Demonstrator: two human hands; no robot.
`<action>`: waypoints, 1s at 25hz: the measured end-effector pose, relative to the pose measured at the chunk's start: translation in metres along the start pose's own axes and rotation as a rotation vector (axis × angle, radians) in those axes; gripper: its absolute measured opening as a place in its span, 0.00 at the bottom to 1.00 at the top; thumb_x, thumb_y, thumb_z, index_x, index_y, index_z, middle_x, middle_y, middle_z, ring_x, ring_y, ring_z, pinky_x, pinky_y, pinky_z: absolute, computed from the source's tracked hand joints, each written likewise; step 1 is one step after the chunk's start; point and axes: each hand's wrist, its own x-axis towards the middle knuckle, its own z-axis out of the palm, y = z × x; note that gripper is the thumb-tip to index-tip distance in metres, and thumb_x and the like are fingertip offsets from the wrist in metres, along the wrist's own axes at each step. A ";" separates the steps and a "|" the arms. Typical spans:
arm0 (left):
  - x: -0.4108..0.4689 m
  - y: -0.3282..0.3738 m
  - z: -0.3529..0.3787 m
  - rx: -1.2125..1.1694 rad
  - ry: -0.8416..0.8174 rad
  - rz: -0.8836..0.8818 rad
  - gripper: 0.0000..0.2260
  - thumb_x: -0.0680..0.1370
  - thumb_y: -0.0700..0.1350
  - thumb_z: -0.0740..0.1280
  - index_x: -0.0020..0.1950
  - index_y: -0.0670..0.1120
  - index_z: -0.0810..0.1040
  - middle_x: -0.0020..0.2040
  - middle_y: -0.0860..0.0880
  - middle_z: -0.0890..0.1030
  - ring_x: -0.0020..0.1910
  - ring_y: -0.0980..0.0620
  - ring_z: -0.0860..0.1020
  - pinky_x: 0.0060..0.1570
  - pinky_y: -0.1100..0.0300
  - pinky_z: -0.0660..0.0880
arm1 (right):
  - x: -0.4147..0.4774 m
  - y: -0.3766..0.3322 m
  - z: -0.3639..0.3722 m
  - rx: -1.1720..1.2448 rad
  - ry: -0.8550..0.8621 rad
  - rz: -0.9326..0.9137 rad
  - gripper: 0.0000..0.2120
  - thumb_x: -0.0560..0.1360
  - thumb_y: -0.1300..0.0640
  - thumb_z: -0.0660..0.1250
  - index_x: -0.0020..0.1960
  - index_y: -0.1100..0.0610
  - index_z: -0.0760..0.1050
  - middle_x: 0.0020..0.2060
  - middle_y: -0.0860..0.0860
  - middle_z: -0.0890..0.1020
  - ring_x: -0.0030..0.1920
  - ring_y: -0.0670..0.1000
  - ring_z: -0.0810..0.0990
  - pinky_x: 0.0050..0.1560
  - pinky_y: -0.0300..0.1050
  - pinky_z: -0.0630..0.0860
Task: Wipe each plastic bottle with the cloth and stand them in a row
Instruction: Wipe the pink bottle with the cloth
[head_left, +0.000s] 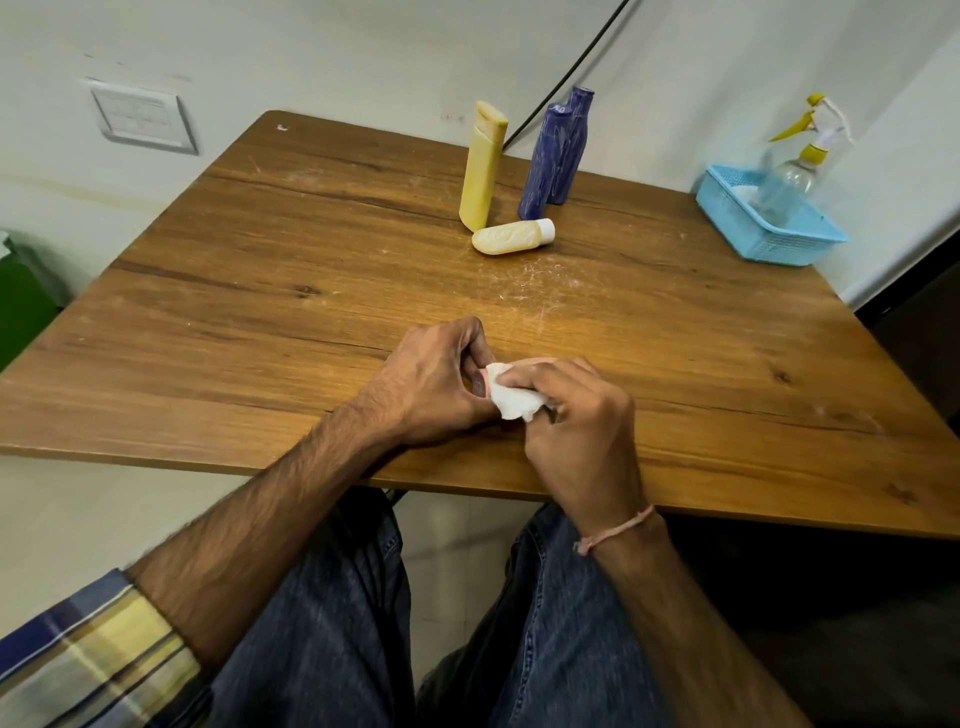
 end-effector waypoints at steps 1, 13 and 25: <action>0.000 0.000 0.000 0.014 0.003 -0.013 0.16 0.65 0.51 0.81 0.46 0.50 0.77 0.38 0.54 0.83 0.36 0.63 0.79 0.31 0.71 0.71 | 0.000 0.010 -0.001 -0.034 0.043 0.055 0.19 0.65 0.78 0.68 0.49 0.60 0.85 0.46 0.53 0.85 0.49 0.52 0.82 0.50 0.47 0.81; 0.003 -0.002 0.002 0.026 0.026 -0.008 0.16 0.65 0.51 0.82 0.44 0.50 0.78 0.36 0.54 0.82 0.34 0.66 0.78 0.31 0.73 0.69 | -0.009 0.018 0.002 -0.061 0.234 0.392 0.19 0.66 0.76 0.70 0.50 0.58 0.86 0.44 0.53 0.84 0.43 0.52 0.82 0.45 0.49 0.82; 0.005 -0.003 0.000 0.039 0.007 -0.019 0.17 0.65 0.52 0.82 0.45 0.51 0.77 0.36 0.55 0.82 0.35 0.67 0.78 0.30 0.73 0.69 | 0.025 0.029 -0.016 -0.151 0.046 0.532 0.13 0.73 0.68 0.70 0.55 0.57 0.84 0.50 0.52 0.83 0.50 0.48 0.79 0.45 0.27 0.68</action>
